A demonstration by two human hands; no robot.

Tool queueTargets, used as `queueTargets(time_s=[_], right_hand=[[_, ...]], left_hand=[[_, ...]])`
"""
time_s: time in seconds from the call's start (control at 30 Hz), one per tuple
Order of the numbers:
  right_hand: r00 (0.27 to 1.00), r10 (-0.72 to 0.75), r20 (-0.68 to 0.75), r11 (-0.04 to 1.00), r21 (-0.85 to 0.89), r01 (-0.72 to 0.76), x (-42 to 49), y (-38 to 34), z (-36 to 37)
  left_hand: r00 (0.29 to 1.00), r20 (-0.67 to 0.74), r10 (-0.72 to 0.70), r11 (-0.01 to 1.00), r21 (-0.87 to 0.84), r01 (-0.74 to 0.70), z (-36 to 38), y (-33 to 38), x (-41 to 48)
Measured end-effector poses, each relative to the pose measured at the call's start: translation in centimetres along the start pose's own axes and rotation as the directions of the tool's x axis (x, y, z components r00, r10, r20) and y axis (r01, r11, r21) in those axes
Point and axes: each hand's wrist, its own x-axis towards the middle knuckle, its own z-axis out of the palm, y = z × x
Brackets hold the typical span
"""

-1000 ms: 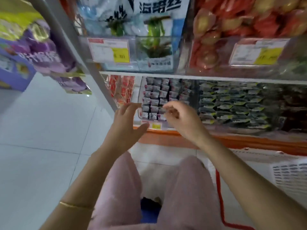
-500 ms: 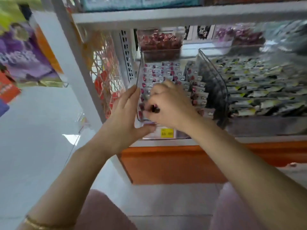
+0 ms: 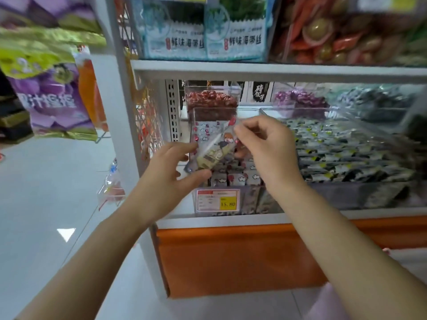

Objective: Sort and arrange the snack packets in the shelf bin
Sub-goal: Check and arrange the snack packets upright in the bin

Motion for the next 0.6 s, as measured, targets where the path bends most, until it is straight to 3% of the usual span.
queueTargets(time_s=[0.17,0.27,0.33,0.43,0.5,0.6], right_hand=[[0.965,0.26,0.029,0.893,0.372,-0.252,-1.3,0.5,-1.0],[0.931,0.357,0.082,0.826,0.437,-0.355,-1.8,0.9,-1.4],[0.91,0.394,0.127,0.807,0.427,-0.409,-2.3,1.2,-1.9],[0.861,0.477,0.177,0.761,0.407,-0.505,-3.1,1.8,-2.4],[0.815,0.531,0.233,0.697,0.426,-0.576,-3.4,2.1,-2.4],[0.764,0.542,0.35,0.585,0.495,-0.642,-3.5,2.3,-2.3]], left_hand=[[0.997,0.066,-0.046,0.985,-0.163,0.056,0.3,0.6,-0.1],[0.985,0.071,-0.155,0.937,-0.306,0.17,0.5,0.2,-0.5],[0.955,0.081,-0.284,0.819,-0.497,0.285,0.7,0.2,-0.7],[0.895,0.178,-0.408,0.529,-0.754,0.391,0.6,0.2,-0.8],[0.87,0.219,-0.443,0.375,-0.836,0.401,0.6,0.1,-0.8],[0.838,0.232,-0.495,0.266,-0.877,0.4,0.7,-0.1,-0.8]])
